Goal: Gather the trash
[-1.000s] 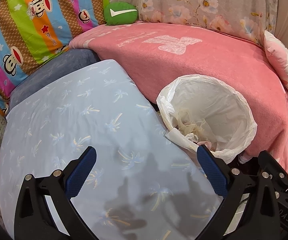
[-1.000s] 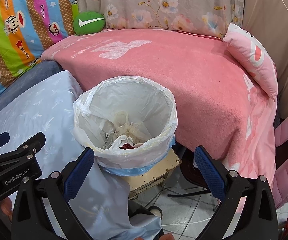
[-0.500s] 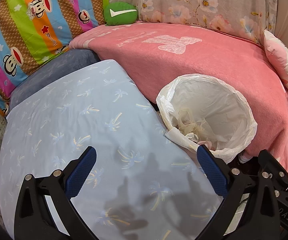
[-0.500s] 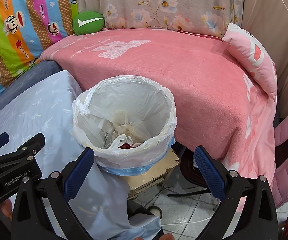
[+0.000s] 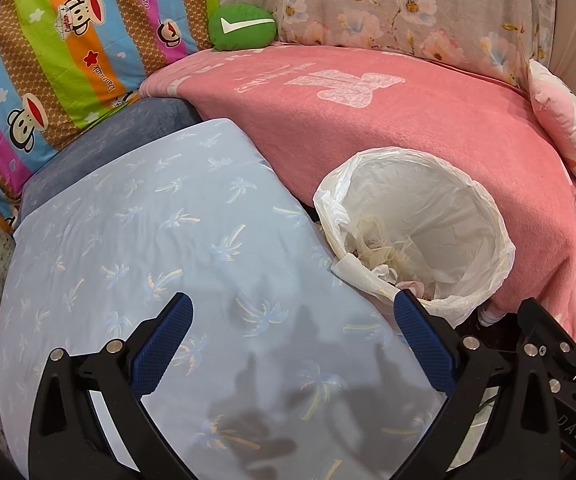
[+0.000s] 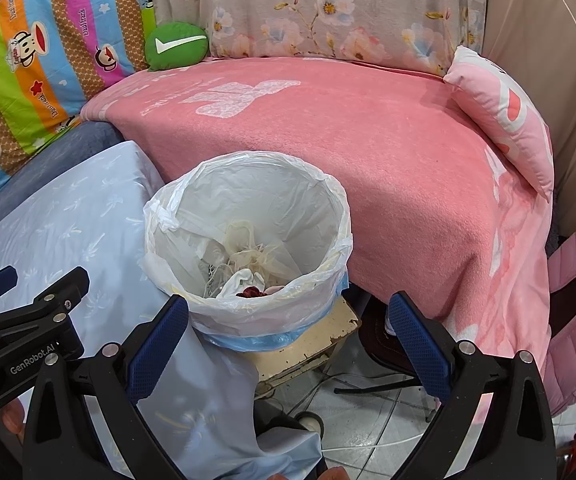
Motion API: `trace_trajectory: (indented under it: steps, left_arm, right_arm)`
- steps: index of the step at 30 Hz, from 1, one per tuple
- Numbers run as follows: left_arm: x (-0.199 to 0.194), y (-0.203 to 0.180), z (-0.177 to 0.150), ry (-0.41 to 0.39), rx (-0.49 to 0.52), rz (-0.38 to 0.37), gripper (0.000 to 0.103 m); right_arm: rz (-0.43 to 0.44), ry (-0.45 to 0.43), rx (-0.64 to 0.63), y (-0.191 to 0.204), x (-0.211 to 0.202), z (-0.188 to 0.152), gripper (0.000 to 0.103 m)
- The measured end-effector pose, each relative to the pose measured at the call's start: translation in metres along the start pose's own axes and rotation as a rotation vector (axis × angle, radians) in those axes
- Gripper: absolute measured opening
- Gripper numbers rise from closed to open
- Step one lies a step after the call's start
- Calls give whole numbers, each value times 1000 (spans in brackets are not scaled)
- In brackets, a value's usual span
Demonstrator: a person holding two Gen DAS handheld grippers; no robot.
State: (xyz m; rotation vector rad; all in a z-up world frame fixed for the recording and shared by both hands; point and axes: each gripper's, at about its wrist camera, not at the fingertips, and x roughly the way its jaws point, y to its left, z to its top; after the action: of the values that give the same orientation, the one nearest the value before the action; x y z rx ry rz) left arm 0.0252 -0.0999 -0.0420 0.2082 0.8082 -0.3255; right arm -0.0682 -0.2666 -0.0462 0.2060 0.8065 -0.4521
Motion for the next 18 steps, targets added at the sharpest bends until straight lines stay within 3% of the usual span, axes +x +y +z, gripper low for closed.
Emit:
trace_trajectory:
  steps: [18]
  left_arm:
    - [0, 2, 0, 1, -4, 5, 96]
  right_arm:
    - [-1, 1, -1, -1, 0, 0, 97]
